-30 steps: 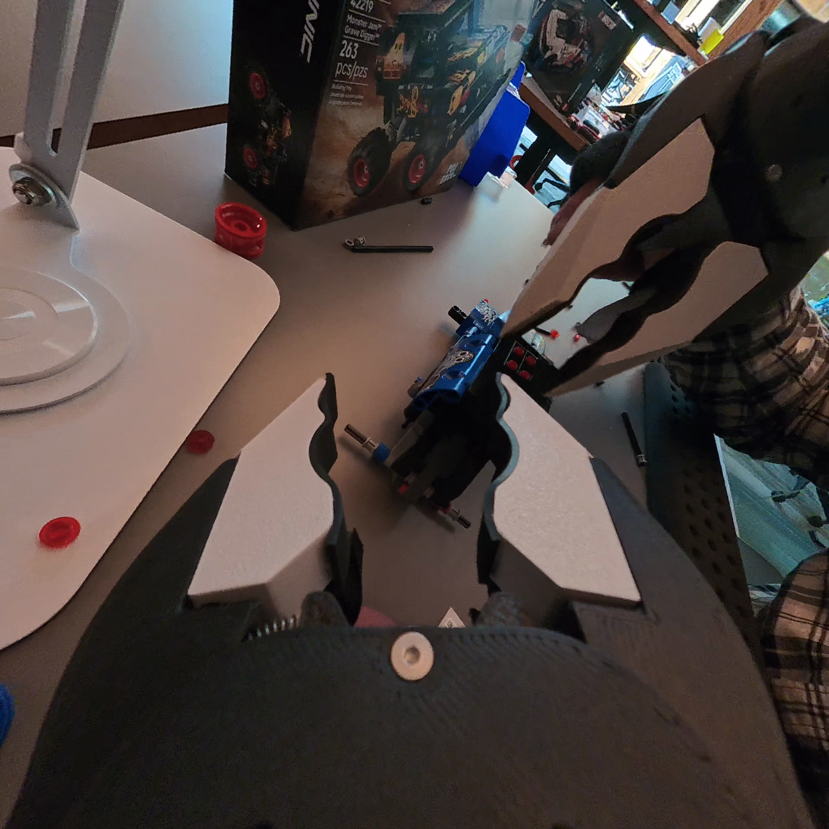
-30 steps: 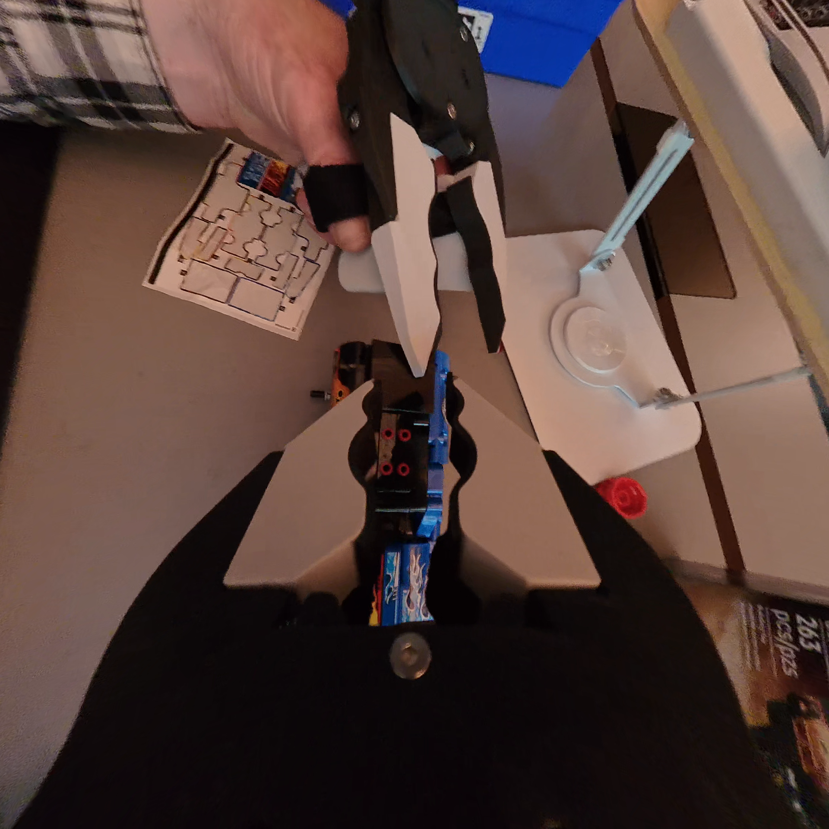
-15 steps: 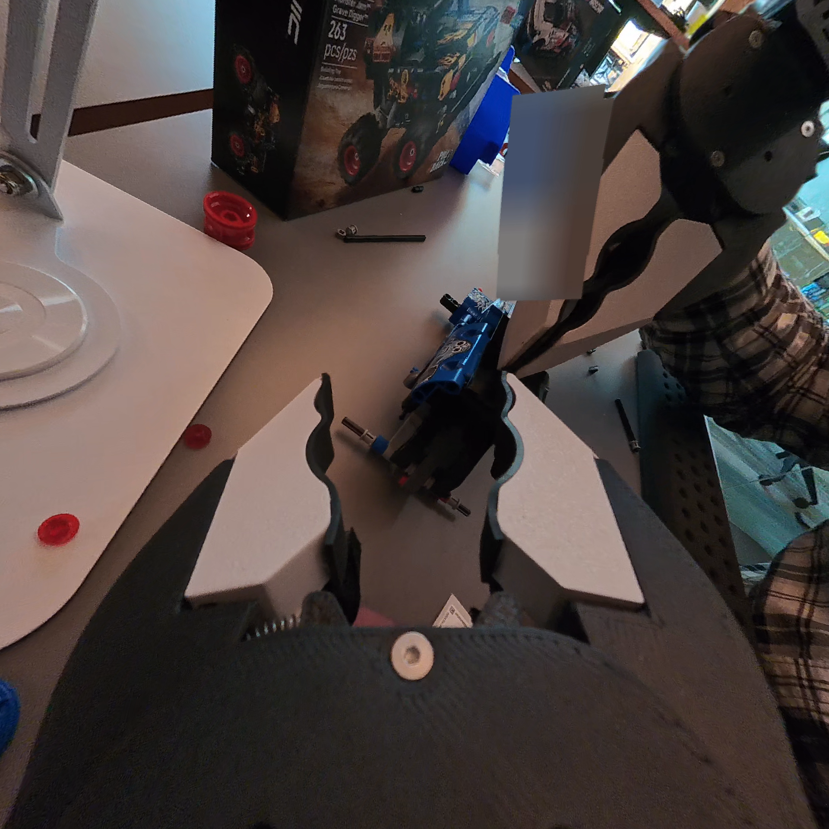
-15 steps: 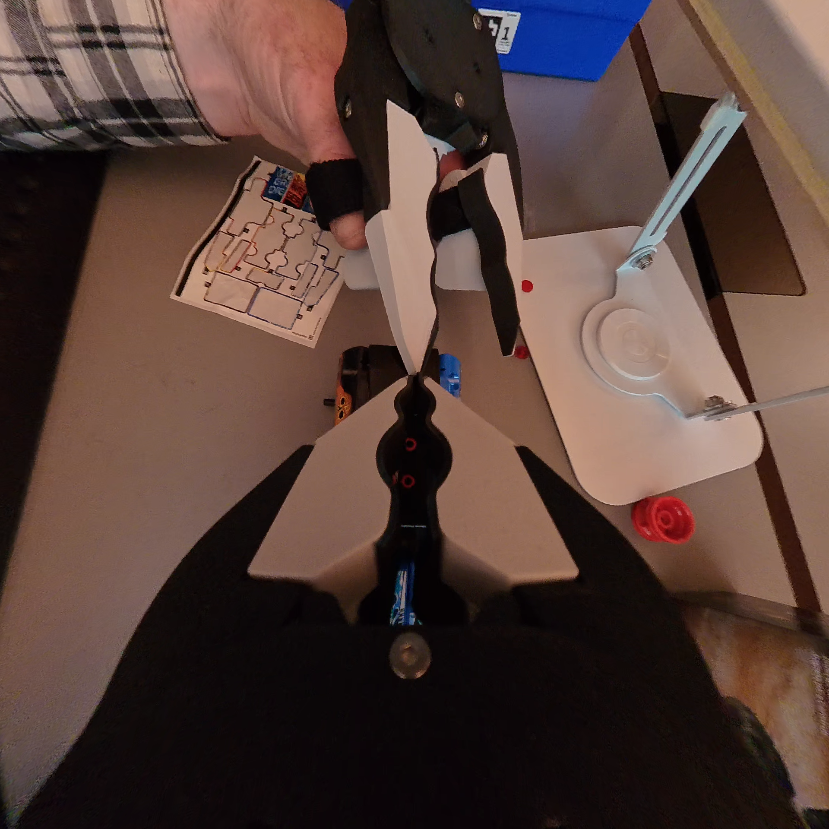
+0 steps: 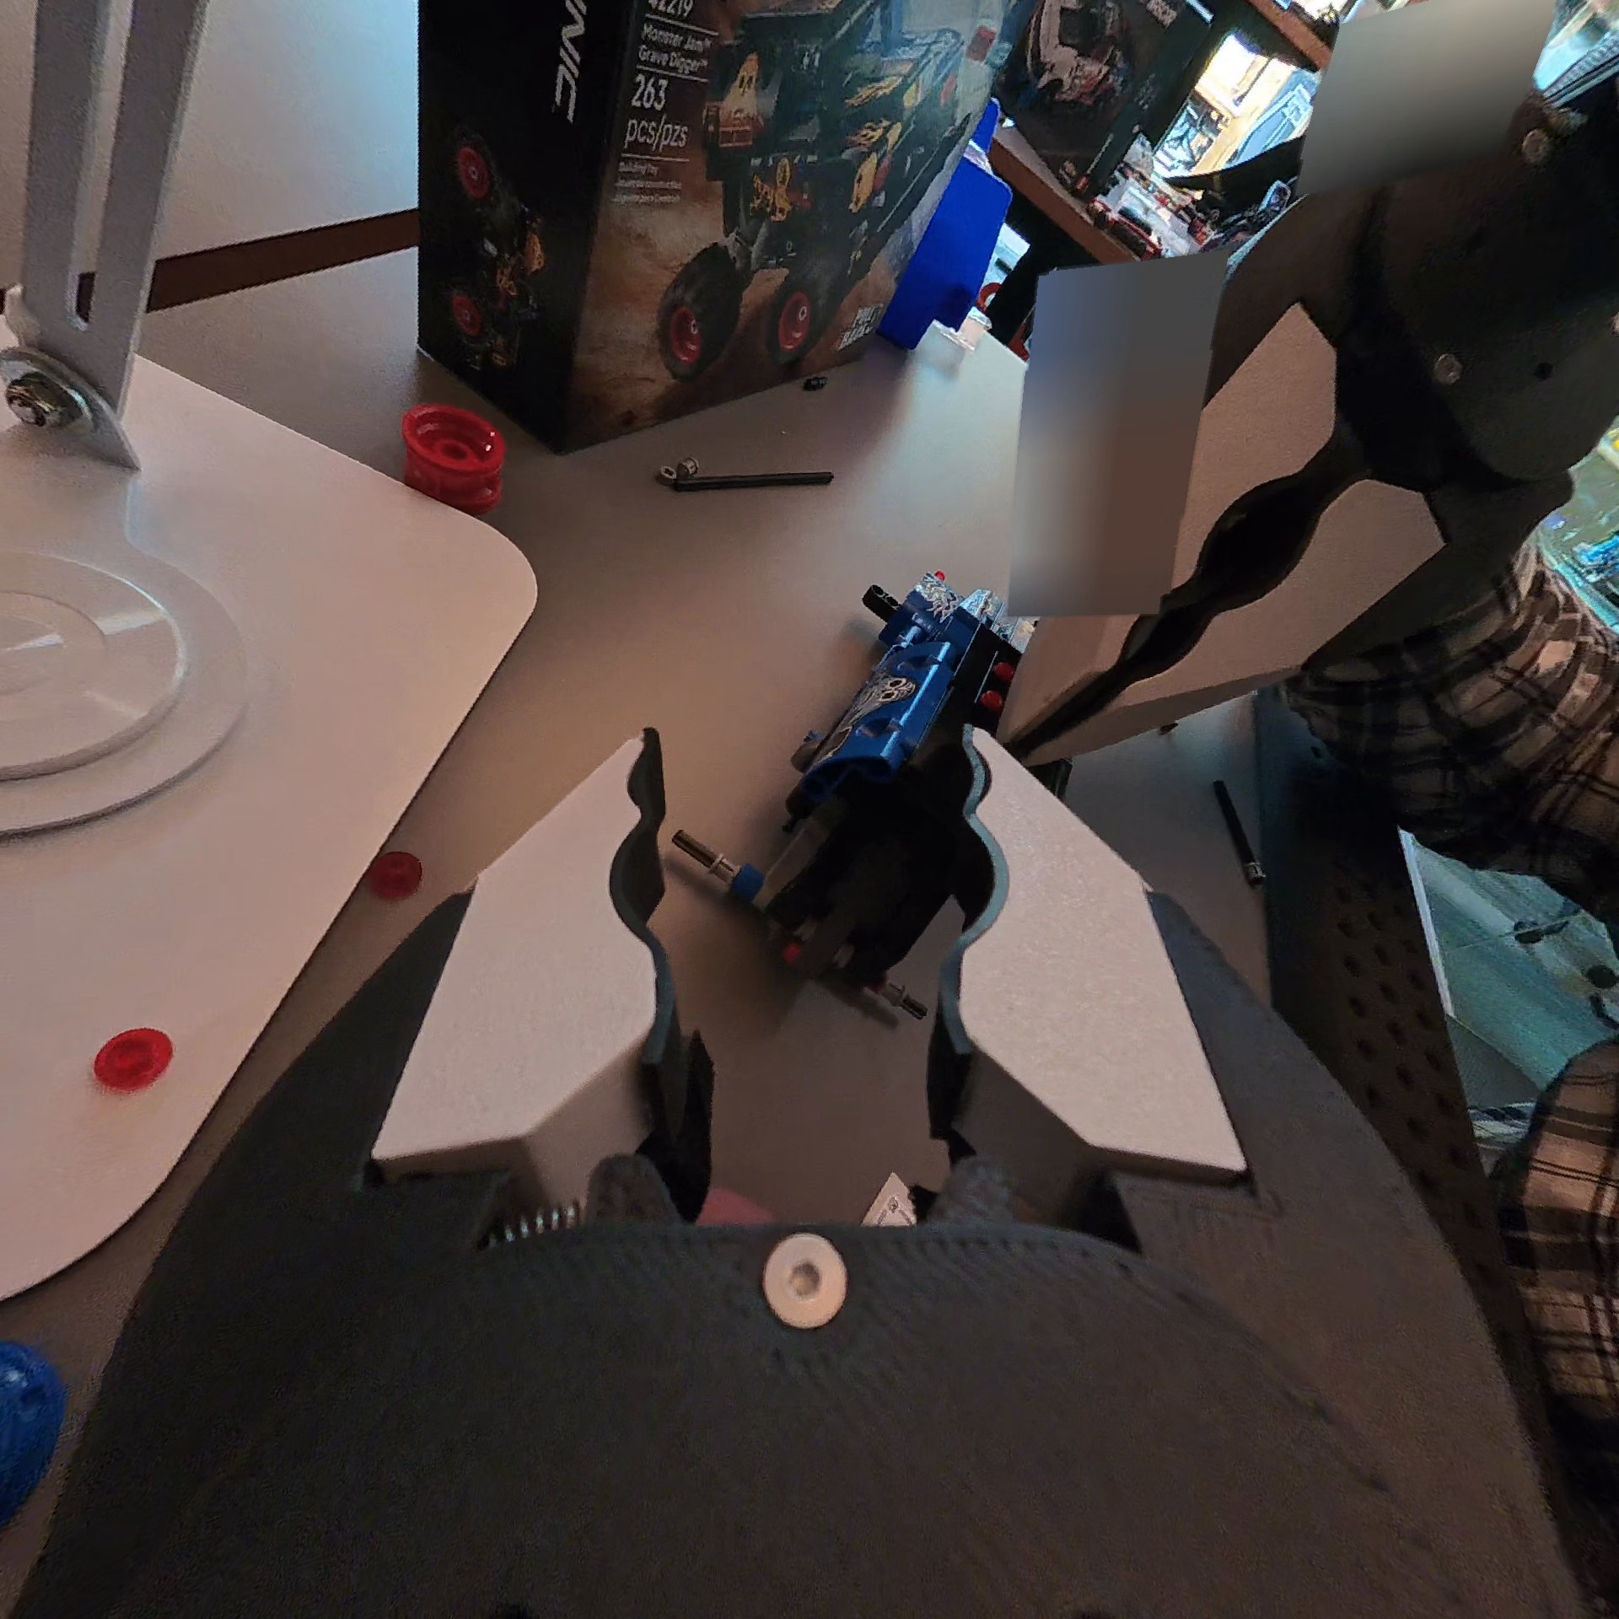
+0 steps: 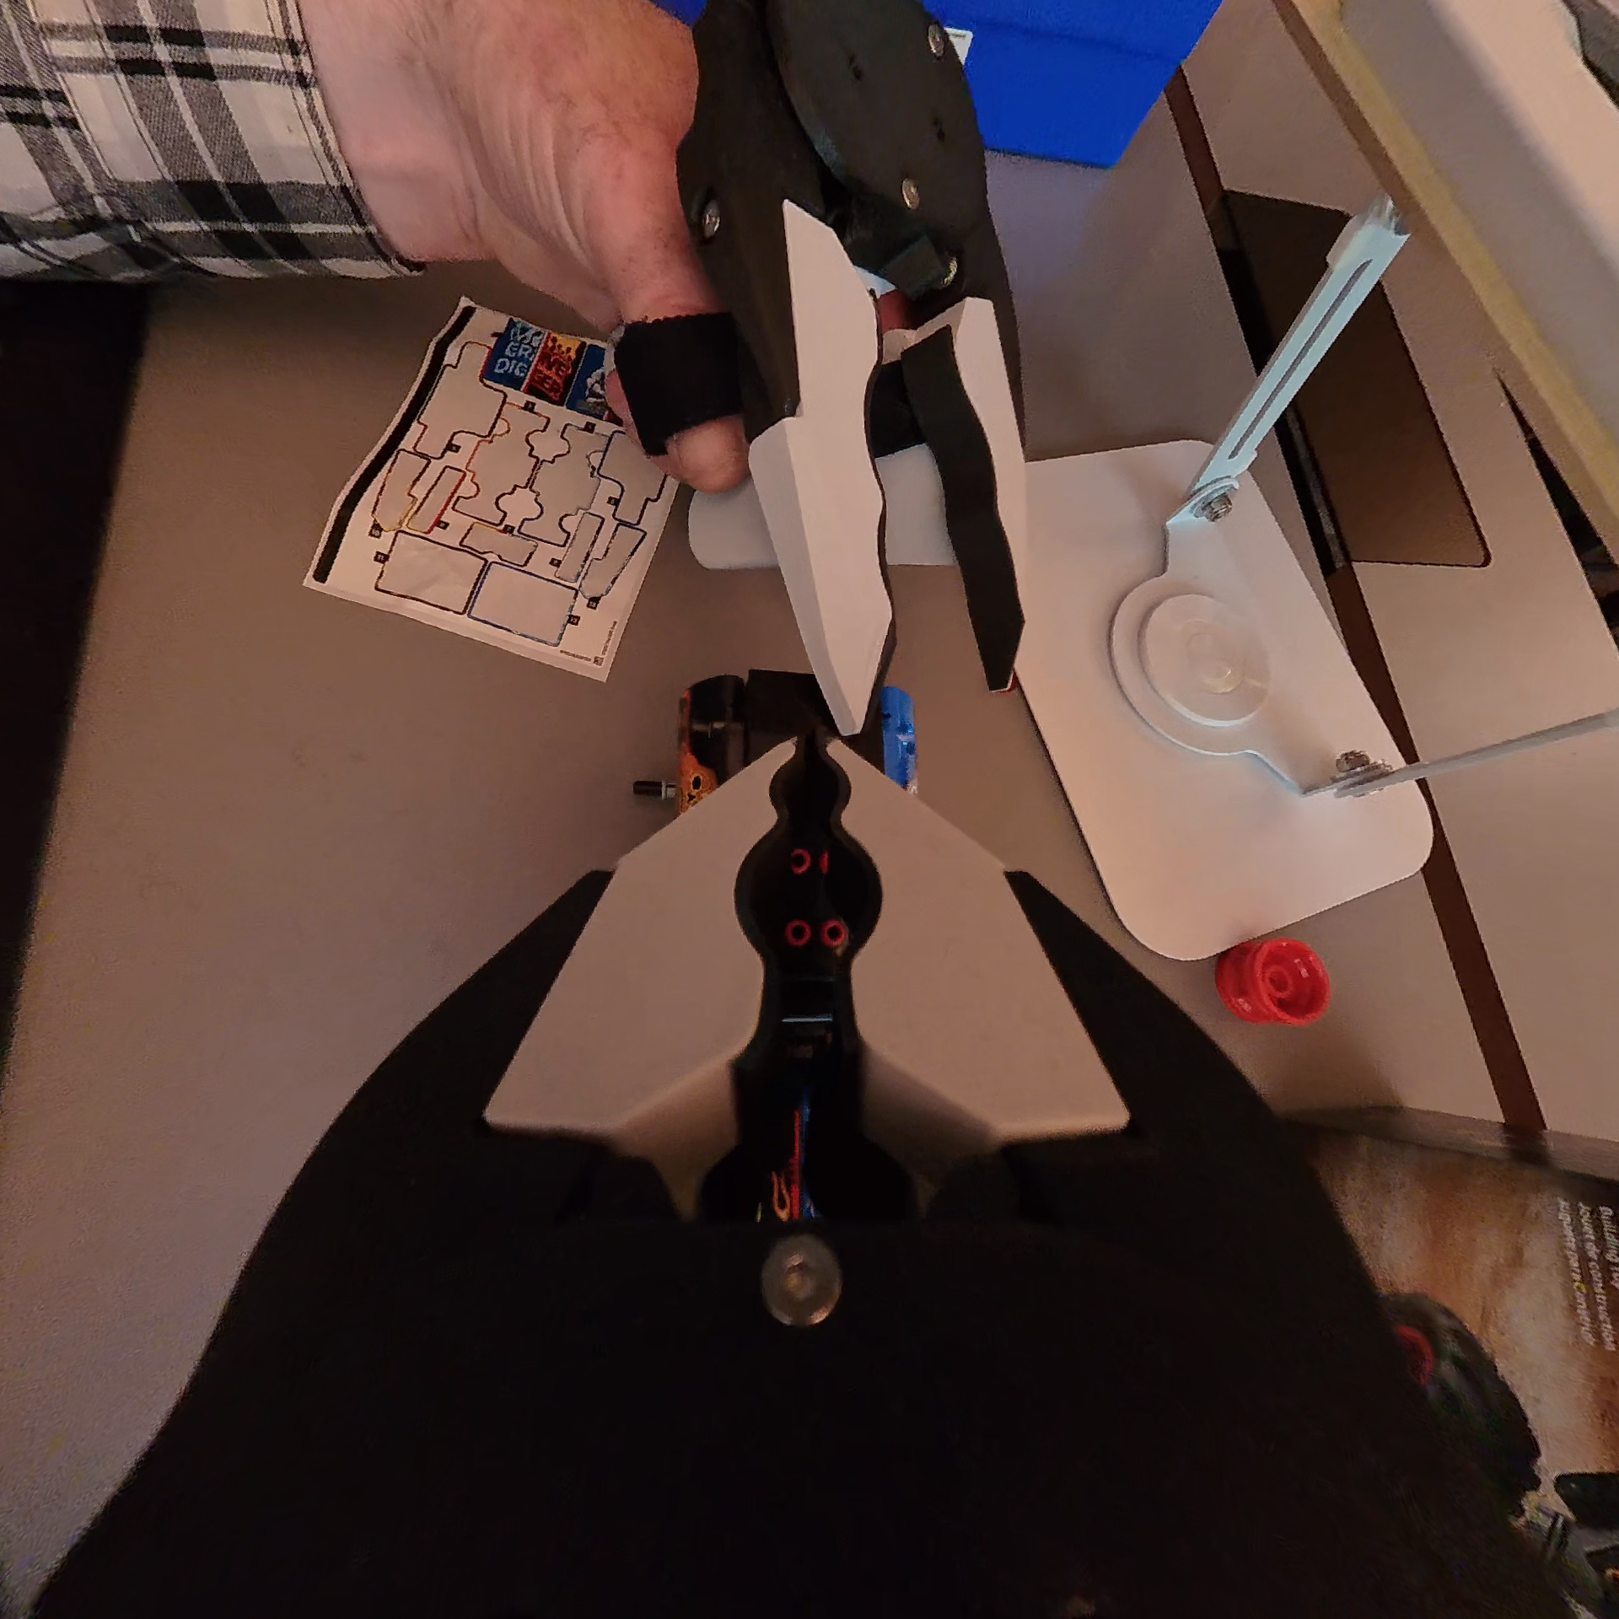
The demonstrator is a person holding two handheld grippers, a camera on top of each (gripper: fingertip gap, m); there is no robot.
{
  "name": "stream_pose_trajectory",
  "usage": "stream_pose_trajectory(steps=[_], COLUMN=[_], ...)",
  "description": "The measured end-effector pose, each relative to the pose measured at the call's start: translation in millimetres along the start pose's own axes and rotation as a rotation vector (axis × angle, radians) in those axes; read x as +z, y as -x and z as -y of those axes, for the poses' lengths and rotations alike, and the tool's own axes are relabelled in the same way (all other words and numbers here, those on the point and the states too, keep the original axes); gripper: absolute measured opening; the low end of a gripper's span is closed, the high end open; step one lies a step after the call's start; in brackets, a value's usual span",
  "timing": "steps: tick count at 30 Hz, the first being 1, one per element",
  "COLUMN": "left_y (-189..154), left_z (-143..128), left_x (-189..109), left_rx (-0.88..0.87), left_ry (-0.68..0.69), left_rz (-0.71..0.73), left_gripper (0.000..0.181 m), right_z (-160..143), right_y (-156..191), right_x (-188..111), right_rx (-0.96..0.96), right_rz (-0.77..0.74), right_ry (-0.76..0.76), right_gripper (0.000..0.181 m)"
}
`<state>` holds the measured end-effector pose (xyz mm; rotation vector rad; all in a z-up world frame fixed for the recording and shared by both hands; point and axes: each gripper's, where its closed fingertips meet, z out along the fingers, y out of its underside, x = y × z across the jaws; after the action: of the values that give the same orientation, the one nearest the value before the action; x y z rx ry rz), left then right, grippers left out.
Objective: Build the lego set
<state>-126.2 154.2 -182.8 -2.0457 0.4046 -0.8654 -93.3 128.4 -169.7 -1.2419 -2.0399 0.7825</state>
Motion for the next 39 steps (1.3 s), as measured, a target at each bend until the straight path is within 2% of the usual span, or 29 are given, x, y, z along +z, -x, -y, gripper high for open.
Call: stream_pose_trajectory(steps=[4, 11, 13, 17, 20, 22, 29, 35, 37, 39], left_y=[0.6, -1.8, -6.5, -5.9, -3.0, -3.5, -6.2, -10.8, -10.1, -16.1], left_z=[-0.2, -0.6, -1.1, -1.1, 4.4, 8.9, 0.0, 0.6, 3.1, 1.7], left_x=[0.6, 5.0, 6.4, 9.0, 2.7, -2.2, -0.3, 1.0, -3.5, -7.8], left_rx=[0.005, -0.014, -0.028, -0.044, 0.008, -0.025, -0.02, 0.014, 0.064, 0.029], left_ry=[-0.003, -0.01, -0.016, -0.03, -0.03, -0.058, -0.017, -0.023, -0.009, -0.019], left_rz=[0.014, -0.013, -0.045, -0.057, -0.004, -0.022, -0.026, -0.029, 0.0, -0.054], left_gripper=[0.067, 0.061, 0.054, 0.054, 0.051, 0.051, 0.045, 0.033, 0.035, 0.039], right_z=[-1.4, -3.9, -3.9, -3.7, -3.3, -3.3, -10.0, -8.0, 0.5, -2.3], right_y=[-0.4, -0.9, -0.7, -1.3, -6.1, -10.9, -13.7, -12.2, -6.9, -3.3], right_x=[-0.3, 0.7, 0.6, 0.2, -1.0, -6.2, -2.1, -0.2, -1.4, -0.7], right_rx=[0.0, 0.032, 0.037, 0.066, 0.099, 0.135, 0.097, -0.012, -0.021, -0.013], right_rz=[-0.002, -0.008, -0.014, -0.013, -0.026, -0.031, -0.035, -0.118, -0.116, -0.103], right_ry=[-0.008, -0.01, -0.006, -0.001, -0.009, -0.035, 0.043, 0.103, 0.077, 0.084], right_gripper=[0.0, 0.0, 0.0, 0.0, 0.0, 0.0, 0.0, 0.0, 0.0, 0.0])
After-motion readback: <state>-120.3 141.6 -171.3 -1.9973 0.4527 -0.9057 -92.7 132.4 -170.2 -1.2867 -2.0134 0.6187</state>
